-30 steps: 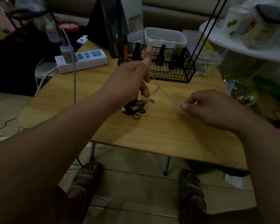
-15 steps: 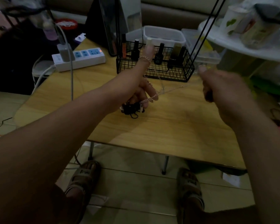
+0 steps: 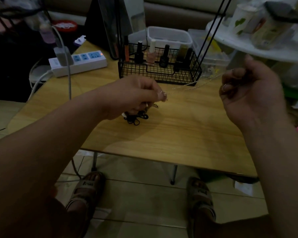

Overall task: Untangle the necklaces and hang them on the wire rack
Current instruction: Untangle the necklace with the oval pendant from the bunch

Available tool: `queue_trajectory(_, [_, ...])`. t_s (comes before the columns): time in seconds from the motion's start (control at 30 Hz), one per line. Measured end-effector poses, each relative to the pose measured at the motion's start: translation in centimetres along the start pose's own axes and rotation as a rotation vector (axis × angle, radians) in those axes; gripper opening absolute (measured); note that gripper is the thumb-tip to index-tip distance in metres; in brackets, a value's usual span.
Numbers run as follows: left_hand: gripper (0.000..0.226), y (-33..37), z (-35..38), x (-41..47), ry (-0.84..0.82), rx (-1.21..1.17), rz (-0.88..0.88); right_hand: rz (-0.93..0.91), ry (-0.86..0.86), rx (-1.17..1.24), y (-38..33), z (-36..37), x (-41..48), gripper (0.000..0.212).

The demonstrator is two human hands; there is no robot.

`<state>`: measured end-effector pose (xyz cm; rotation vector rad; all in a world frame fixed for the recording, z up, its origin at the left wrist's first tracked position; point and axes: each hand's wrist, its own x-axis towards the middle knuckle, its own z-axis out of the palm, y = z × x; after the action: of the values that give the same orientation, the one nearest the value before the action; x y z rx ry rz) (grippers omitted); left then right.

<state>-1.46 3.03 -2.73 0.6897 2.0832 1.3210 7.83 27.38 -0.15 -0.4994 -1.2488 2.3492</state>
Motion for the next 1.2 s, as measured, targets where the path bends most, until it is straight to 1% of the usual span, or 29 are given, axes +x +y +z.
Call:
queue_trajectory(0.1, [0.014, -0.1, -0.2, 0.0, -0.002, 0.072, -0.011, -0.049, 0.030, 0.018, -0.2, -0.2, 0.2, 0.022])
queue_trajectory(0.17, [0.017, -0.2, -0.3, -0.1, -0.010, 0.099, -0.023, -0.054, -0.005, 0.045, -0.5, -0.6, 0.4, 0.032])
queue_trajectory(0.2, [0.019, -0.3, -0.4, -0.1, -0.012, 0.117, -0.027, -0.050, -0.028, 0.068, -0.7, -0.8, 0.5, 0.033])
queue_trajectory(0.27, [0.021, -0.4, -0.5, -0.1, -0.005, 0.149, -0.033, -0.037, -0.059, 0.117, -1.1, -1.1, 0.6, 0.032])
queue_trajectory(0.33, [0.018, -0.6, -0.6, -0.2, 0.015, 0.167, -0.031, -0.033, -0.051, 0.154, -1.5, -1.4, 0.7, 0.031])
queue_trajectory(0.4, [0.014, -0.7, -0.7, -0.2, 0.013, 0.178, -0.016, -0.034, -0.034, 0.143, -1.6, -1.4, 0.7, 0.031])
queue_trajectory(0.43, [0.012, -0.8, -0.7, -0.2, 0.010, 0.192, -0.005, -0.030, -0.033, 0.100, -1.6, -1.4, 0.7, 0.030])
queue_trajectory(0.5, [0.007, -0.8, -0.6, -0.3, 0.016, 0.216, 0.025, -0.022, -0.052, -0.060, -1.2, -1.2, 0.5, 0.023])
queue_trajectory(0.53, [0.006, -0.7, -0.6, -0.3, 0.018, 0.201, 0.032, -0.025, -0.072, -0.179, -1.0, -1.0, 0.4, 0.017])
queue_trajectory(0.6, [0.009, -0.6, -0.6, -0.3, 0.000, 0.107, 0.031, -0.052, -0.116, -0.515, -0.4, -0.7, 0.1, 0.010])
queue_trajectory(0.67, [0.015, -0.5, -0.6, -0.3, -0.030, -0.001, 0.042, -0.077, -0.192, -0.837, 0.6, -0.1, -0.5, 0.015])
queue_trajectory(0.73, [0.021, -0.3, -0.6, -0.2, -0.048, -0.093, 0.061, -0.071, -0.331, -0.995, 1.7, 0.7, -1.3, 0.014])
queue_trajectory(0.8, [0.027, -0.1, -0.4, -0.1, -0.058, -0.163, 0.066, -0.029, -0.470, -1.045, 2.9, 1.5, -1.8, 0.017])
queue_trajectory(0.87, [0.030, -0.1, -0.4, 0.0, -0.067, -0.213, 0.062, 0.046, -0.590, -1.032, 3.9, 2.1, -2.0, 0.019])
queue_trajectory(0.93, [0.032, 0.0, -0.4, 0.0, -0.070, -0.246, 0.056, 0.098, -0.649, -1.005, 4.6, 2.3, -1.8, 0.017])
queue_trajectory(1.07, [0.029, 0.1, -0.9, -0.2, -0.072, -0.257, 0.061, 0.106, -0.650, -1.031, 5.1, 2.2, -1.6, 0.012])
queue_trajectory(1.13, [0.027, 0.1, -1.2, -0.5, -0.062, -0.171, 0.066, 0.070, -0.635, -1.015, 4.8, 2.1, -1.6, 0.014])
queue_trajectory(1.2, [0.025, 0.3, -1.2, -0.9, -0.037, -0.017, 0.074, 0.003, -0.584, -1.028, 4.3, 1.9, -1.6, 0.016])
